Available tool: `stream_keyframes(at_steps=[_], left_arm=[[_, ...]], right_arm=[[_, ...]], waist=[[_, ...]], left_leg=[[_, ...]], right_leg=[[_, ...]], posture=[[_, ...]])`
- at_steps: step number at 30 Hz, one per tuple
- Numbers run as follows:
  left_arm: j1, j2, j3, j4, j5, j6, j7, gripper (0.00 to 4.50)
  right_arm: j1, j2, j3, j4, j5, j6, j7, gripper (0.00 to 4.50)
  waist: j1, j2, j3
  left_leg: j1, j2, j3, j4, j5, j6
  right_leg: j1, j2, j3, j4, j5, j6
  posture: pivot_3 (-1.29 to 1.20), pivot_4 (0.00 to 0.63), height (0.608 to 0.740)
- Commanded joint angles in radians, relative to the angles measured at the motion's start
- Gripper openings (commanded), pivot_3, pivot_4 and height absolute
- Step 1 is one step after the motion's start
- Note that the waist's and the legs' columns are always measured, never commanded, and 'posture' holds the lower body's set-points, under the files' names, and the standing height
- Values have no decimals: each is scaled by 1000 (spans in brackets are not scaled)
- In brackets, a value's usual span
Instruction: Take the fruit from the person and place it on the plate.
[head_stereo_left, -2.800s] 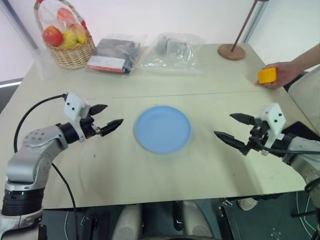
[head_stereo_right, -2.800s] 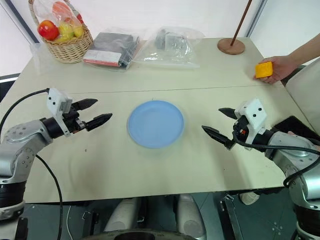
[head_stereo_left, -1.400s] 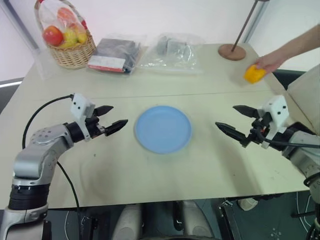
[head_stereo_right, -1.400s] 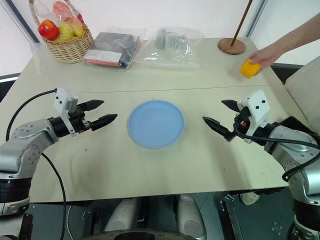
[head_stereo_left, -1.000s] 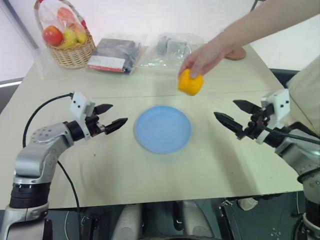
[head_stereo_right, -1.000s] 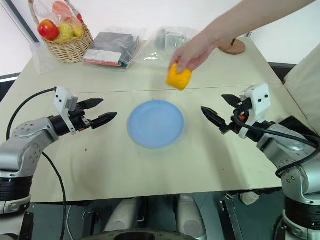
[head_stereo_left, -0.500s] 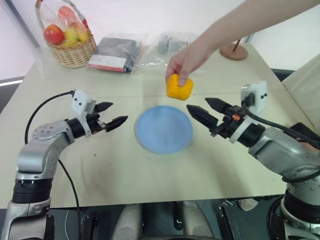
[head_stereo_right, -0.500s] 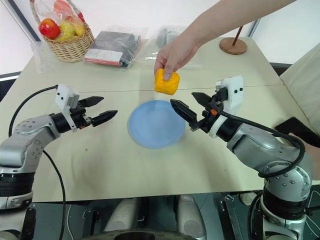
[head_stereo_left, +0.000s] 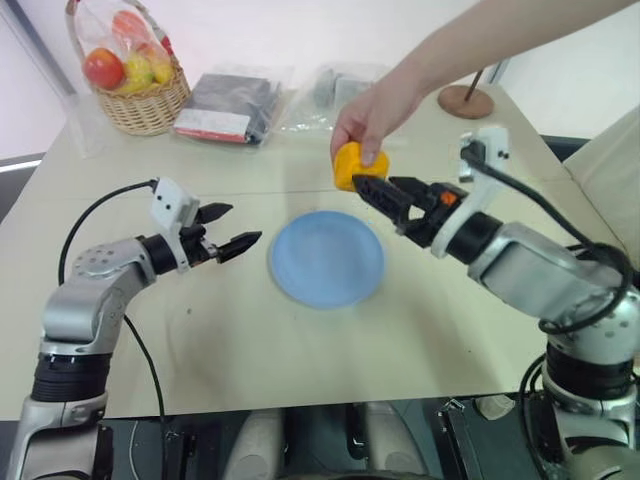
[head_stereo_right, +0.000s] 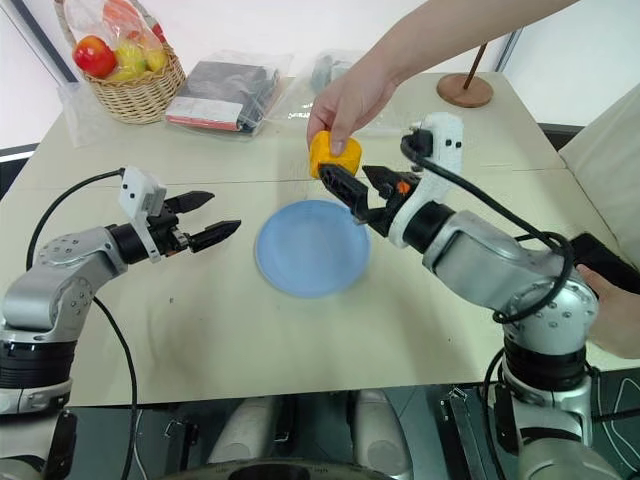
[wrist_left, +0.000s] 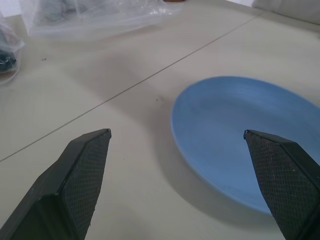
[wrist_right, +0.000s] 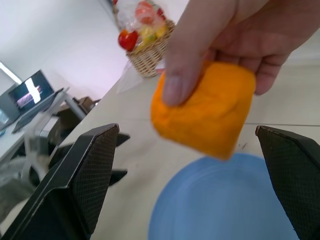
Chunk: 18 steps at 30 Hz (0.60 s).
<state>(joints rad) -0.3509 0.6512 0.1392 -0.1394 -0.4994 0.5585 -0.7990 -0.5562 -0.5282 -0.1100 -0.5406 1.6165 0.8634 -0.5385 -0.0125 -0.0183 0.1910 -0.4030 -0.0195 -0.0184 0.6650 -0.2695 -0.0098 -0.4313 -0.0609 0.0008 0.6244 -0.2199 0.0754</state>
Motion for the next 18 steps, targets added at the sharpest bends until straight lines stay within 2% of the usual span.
stream_keyframes(at_steps=[1, 18], left_arm=[[2, 8, 22, -39, -2, -17, 5, 4455], [-3, 12, 20, -41, 1, -22, 10, 4455]], right_arm=[[-36, 7, 12, -1, 34, -40, -39, 4500], [-56, 14, 93, 5, 31, -73, -82, 4500]], waist=[[1, 0, 0], [0, 0, 0]], left_leg=[[-1, 0, 0, 0, 0, 0], [-4, 0, 0, 0, 0, 0]], right_leg=[[-1, 0, 0, 0, 0, 0], [-4, 0, 0, 0, 1, 2]], posture=[[0, 150, 740], [0, 150, 740]])
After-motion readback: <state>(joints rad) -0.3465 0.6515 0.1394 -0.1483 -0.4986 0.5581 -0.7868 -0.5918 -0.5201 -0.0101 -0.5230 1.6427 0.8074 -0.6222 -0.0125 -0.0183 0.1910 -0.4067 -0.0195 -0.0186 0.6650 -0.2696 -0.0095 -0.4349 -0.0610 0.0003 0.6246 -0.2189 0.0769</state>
